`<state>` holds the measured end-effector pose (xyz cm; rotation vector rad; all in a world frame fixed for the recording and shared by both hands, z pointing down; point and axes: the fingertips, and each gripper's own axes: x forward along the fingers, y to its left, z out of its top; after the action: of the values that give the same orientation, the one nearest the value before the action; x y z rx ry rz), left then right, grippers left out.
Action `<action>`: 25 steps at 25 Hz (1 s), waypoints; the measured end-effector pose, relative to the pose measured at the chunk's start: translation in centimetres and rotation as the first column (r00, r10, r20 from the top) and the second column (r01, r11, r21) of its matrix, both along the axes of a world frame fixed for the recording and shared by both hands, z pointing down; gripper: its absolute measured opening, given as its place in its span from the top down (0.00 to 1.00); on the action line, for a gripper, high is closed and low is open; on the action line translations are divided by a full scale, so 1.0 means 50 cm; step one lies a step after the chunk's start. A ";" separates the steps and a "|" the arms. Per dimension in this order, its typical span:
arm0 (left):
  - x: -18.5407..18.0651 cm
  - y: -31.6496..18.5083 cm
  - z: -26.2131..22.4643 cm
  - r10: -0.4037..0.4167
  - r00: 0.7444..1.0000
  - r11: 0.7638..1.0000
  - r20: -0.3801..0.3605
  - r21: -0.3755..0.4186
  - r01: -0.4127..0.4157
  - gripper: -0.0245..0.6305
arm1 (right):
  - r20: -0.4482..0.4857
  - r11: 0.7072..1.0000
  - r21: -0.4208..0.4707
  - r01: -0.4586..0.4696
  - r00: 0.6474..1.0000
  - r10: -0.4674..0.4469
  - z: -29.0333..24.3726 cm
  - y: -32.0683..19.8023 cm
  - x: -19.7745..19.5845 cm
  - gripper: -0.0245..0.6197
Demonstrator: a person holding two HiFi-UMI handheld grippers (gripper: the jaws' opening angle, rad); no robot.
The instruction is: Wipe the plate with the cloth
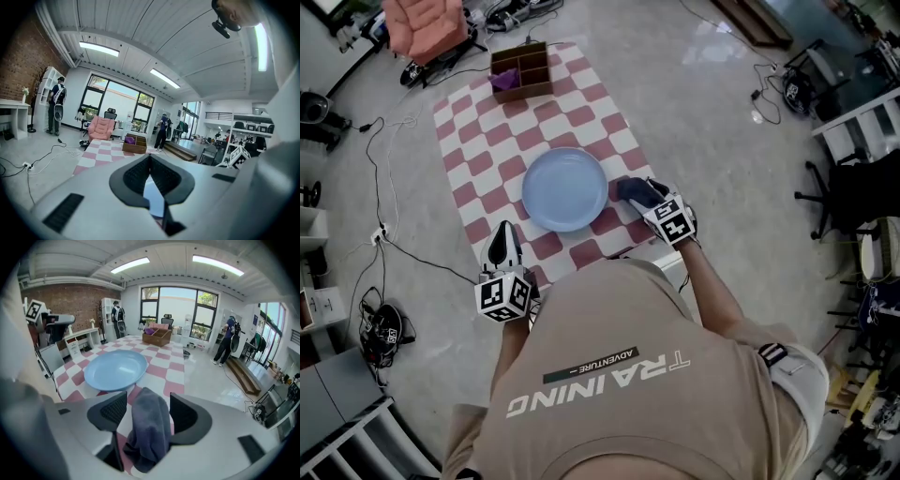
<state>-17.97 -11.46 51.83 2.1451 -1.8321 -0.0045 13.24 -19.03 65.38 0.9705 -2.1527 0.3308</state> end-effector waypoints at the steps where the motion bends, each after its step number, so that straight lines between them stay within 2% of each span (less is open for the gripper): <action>1: 0.000 -0.002 -0.002 0.001 1.000 1.000 0.001 0.002 -0.001 0.94 | 0.032 1.000 0.027 -0.003 1.000 0.002 -0.022 -0.007 -0.005 0.50; 4: 0.004 -0.005 -0.008 0.008 1.000 1.000 0.004 0.008 -0.008 0.94 | 0.106 0.993 0.118 0.000 0.994 -0.012 -0.084 -0.022 -0.024 0.53; 10: 0.002 -0.013 -0.033 0.017 0.999 0.999 0.034 0.036 -0.018 0.94 | 0.228 0.975 0.221 0.005 0.972 -0.057 -0.190 -0.041 -0.074 0.59; 14: -0.007 -0.024 -0.067 0.003 0.998 0.996 0.063 0.084 -0.008 0.94 | 0.312 0.956 0.293 0.021 0.943 -0.116 -0.250 -0.048 -0.128 0.69; 17: -0.025 -0.031 -0.101 -0.034 0.997 0.991 0.075 0.128 0.024 0.94 | 0.357 0.916 0.400 0.016 0.918 -0.172 -0.330 -0.047 -0.168 0.79; 20: -0.036 -0.036 -0.145 -0.061 0.995 0.982 0.078 0.181 0.046 0.94 | 0.389 0.869 0.493 0.046 0.881 -0.268 -0.431 -0.038 -0.212 0.81; 23: -0.041 -0.035 -0.191 -0.077 0.992 0.973 0.097 0.227 0.054 0.94 | 0.356 0.815 0.570 0.105 0.862 -0.360 -0.514 -0.016 -0.258 0.81; 25: -0.038 -0.029 -0.219 -0.080 0.991 0.967 0.106 0.251 0.052 0.94 | 0.359 0.792 0.600 0.114 0.846 -0.393 -0.566 -0.003 -0.284 0.84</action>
<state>-19.86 -12.92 40.85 2.2903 -2.0645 -0.1346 -0.96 -19.17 37.09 0.9371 -2.8926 -0.2644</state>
